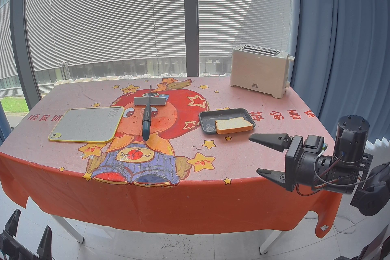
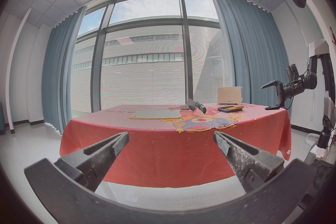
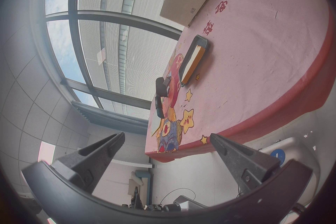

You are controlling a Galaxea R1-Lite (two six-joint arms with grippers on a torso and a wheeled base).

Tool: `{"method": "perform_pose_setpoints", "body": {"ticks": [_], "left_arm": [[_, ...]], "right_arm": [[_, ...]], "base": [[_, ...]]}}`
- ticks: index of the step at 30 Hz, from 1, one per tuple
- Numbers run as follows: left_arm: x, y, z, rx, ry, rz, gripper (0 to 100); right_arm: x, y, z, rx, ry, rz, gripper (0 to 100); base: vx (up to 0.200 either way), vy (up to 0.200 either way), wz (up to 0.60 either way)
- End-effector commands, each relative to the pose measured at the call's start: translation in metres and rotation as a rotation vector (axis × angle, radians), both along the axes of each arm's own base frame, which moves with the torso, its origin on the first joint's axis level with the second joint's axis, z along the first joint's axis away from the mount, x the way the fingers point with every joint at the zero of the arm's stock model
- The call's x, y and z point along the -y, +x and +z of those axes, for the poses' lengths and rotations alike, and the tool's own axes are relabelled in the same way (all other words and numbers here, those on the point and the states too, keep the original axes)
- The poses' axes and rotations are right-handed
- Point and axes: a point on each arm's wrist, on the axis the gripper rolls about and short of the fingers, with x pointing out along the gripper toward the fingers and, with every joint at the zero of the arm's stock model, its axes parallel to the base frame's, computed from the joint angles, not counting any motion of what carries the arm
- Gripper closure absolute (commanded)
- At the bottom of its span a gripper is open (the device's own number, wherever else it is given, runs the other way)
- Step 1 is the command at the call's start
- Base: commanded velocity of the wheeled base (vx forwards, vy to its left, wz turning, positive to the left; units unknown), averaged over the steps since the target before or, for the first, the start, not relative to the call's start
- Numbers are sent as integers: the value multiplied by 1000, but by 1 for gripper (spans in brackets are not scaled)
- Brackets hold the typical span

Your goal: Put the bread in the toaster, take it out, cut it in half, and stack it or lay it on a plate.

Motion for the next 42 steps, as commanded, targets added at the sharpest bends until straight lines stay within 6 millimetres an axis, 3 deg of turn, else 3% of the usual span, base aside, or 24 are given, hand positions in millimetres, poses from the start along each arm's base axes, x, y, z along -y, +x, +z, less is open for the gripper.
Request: {"method": "perform_pose_setpoints", "body": {"ticks": [1,9,30,35,42], "left_arm": [[0,0,-5,1,0,1,0],[0,0,-6,-5,0,1,0],[0,0,-6,-9,0,-2,0],[0,0,-6,-9,2,-2,0],[0,0,-6,-9,0,-2,0]], "right_arm": [[-4,-4,2,8,5,19,0],[-11,-4,3,15,-1,5,0],[-23,20,4,26,13,-14,0],[-20,34,8,37,24,-48,0],[-22,63,-6,12,15,-93,0]], "base": [[0,0,0],[0,0,0],[0,0,0],[0,0,0],[0,0,0]]}}
